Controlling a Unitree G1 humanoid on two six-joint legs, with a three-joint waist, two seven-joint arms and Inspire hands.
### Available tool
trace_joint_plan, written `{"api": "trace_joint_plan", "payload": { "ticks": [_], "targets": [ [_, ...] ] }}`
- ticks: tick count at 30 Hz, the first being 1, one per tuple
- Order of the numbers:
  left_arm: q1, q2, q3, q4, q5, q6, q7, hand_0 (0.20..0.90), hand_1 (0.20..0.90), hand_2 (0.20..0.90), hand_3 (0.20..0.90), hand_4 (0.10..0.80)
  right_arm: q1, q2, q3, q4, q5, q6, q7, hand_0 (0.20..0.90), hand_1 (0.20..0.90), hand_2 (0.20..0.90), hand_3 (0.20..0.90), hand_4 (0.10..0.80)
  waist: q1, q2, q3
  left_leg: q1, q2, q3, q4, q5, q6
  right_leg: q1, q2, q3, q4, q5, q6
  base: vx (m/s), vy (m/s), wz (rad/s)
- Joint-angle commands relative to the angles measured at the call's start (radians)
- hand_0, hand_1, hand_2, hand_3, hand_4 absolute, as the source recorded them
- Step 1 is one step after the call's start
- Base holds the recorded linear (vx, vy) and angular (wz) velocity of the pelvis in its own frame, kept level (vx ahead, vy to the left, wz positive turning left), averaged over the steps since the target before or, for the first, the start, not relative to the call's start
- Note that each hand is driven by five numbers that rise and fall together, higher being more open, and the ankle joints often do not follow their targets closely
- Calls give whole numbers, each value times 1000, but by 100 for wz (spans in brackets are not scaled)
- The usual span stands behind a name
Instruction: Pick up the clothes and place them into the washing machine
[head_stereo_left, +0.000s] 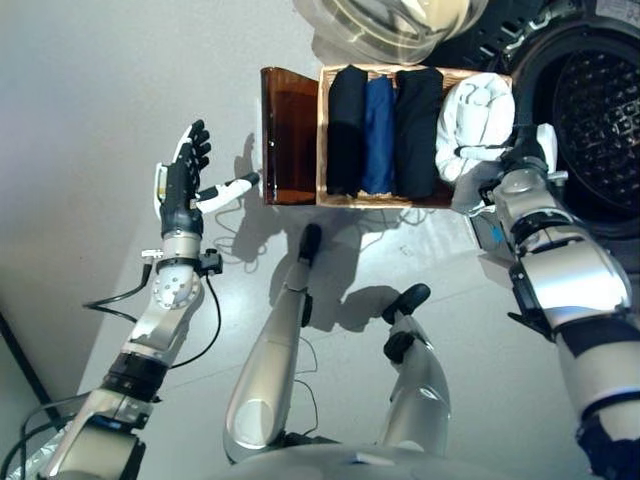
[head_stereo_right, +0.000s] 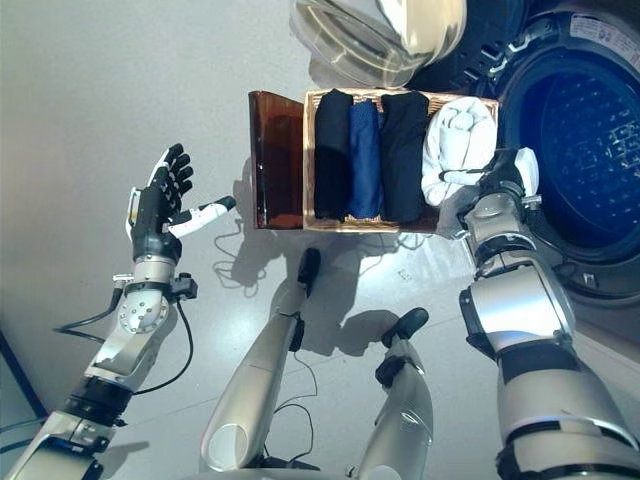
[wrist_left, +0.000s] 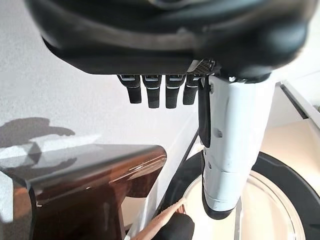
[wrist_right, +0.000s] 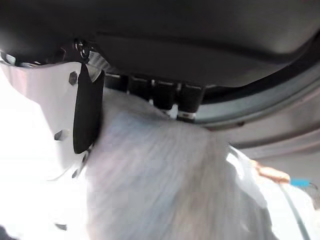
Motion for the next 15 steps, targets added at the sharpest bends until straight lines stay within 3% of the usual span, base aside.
{"api": "trace_joint_plan", "payload": {
  "ticks": [1,6,11,15],
  "targets": [
    [0,41,27,-128,38,-105,38,900,900,900,900,800,-67,-77,65,-34,-28,-12,-51,200,200,200,200,300,9,41,9,-70,-19,40,122,-150,-72,118,-31,23,-18,-30,64,0,0,0],
    [8,49,20,-122,45,-104,39,900,900,900,900,800,-41,-84,24,-47,17,-23,-67,200,200,200,200,300,-5,43,-6,-26,-13,54,104,-149,-74,157,-30,28,-54,-13,69,2,18,-4],
    [15,49,19,-89,45,-107,35,900,900,900,900,800,42,-71,-133,-163,285,-121,-102,200,200,200,200,300,-40,54,-18,19,-4,72,82,-145,-73,190,-25,66,-107,13,75,-16,17,-14],
    [16,29,20,-68,53,-108,41,900,900,900,900,800,118,4,-283,-301,546,-235,-104,200,200,200,200,300,-75,68,-24,33,-4,82,72,-144,-73,193,-20,100,-138,22,76,-10,17,-17]
  ]
}}
